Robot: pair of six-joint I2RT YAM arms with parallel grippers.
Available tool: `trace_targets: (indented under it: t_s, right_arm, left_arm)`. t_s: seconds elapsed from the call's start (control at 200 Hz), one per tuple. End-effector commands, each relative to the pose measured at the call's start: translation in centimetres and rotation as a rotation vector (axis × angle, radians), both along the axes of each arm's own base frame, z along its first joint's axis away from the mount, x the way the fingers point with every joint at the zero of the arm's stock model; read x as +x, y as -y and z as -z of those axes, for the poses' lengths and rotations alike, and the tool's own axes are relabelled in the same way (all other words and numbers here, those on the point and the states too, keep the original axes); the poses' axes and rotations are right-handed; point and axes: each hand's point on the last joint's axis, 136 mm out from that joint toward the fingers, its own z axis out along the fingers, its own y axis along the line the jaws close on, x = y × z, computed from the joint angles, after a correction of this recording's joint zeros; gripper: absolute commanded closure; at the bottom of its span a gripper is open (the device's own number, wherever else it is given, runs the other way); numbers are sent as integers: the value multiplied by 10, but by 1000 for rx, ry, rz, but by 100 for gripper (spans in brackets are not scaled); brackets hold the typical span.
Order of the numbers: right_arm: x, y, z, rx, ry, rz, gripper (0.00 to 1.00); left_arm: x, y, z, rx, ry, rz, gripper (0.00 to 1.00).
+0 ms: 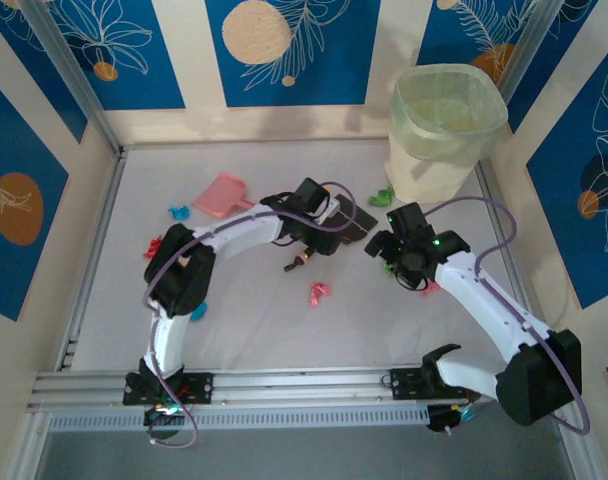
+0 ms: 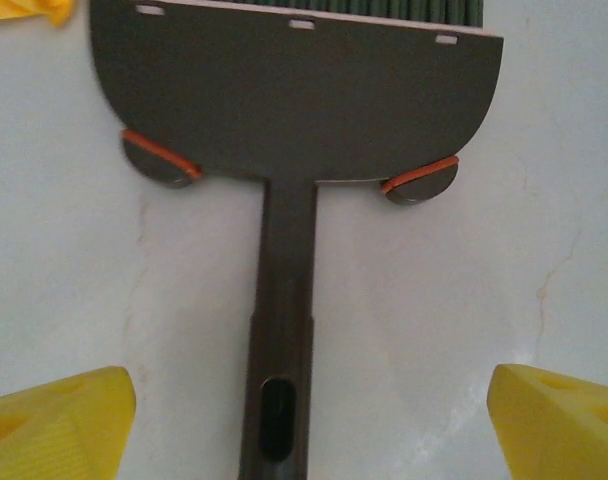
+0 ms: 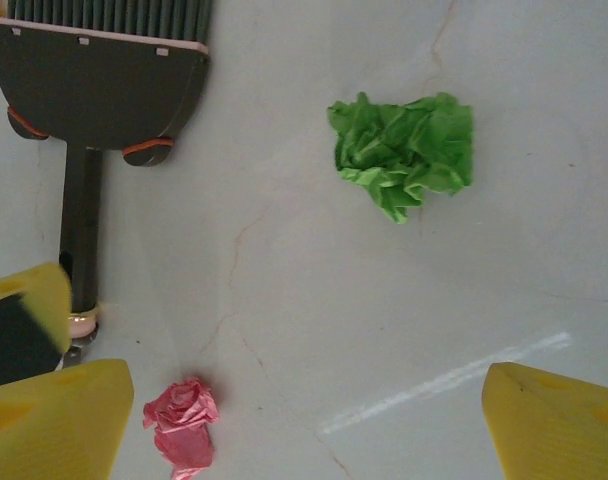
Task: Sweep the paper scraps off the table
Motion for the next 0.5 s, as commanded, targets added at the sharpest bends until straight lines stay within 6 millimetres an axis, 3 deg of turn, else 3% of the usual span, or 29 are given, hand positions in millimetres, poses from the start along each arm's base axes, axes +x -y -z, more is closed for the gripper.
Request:
trace_targets:
  t_s: [0.0,0.22,0.495]
  right_arm:
    - [-12,15,4,-43,-9,5,10]
    - [-13,21,2,-31,19,20,10]
    - [-12,18,7,-10,6,9,10]
  left_arm:
    - [-3,-4,12,120,-42,30,9]
    - [8,2,27,174,-79,26,14]
    - [0,4,38,149,-144,18,16]
